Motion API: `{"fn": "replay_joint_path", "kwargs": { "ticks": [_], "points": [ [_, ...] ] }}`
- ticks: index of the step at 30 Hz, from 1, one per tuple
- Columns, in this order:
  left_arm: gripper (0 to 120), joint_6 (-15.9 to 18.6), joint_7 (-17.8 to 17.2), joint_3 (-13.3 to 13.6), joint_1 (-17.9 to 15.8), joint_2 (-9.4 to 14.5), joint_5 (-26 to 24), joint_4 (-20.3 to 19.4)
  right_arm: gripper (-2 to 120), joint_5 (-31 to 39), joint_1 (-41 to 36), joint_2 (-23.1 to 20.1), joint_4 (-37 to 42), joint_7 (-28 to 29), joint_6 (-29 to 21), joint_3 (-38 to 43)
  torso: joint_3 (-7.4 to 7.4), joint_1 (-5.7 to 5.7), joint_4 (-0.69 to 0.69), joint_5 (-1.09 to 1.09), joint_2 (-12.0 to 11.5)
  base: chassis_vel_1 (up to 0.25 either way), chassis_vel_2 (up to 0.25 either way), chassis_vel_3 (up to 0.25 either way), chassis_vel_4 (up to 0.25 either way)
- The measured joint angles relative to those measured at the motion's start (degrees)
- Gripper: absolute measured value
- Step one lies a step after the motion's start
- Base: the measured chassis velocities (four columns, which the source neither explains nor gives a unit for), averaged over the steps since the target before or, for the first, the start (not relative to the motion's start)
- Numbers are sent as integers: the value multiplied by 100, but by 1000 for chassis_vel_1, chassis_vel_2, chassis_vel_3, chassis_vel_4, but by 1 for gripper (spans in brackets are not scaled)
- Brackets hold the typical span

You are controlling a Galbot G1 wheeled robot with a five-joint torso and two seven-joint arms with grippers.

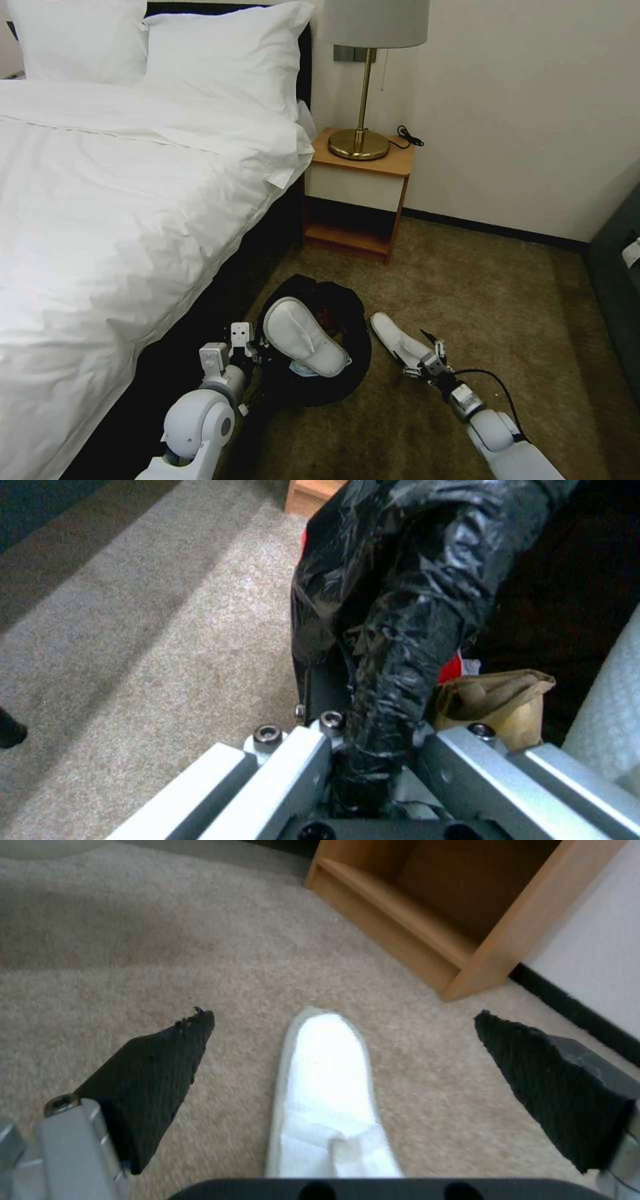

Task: Pick up the trash bin, then pick up the garbage on the floor and place it into the trash bin.

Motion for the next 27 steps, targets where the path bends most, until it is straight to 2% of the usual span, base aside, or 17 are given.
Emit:
{"fn": "replay_joint_path", "kwargs": {
  "ticks": [12,27],
  "points": [
    [0,-23,15,0,61,7,9,-116,100,-124,278,300,-738,-60,122,15,-1,-1,-2,-1,0,0,0,0,0],
    [0,-47,28,-194,249,34,11,-348,100,-268,717,451,-1925,-116,203,268,-1,0,-2,0,0,0,0,0,0]
  ]
}}
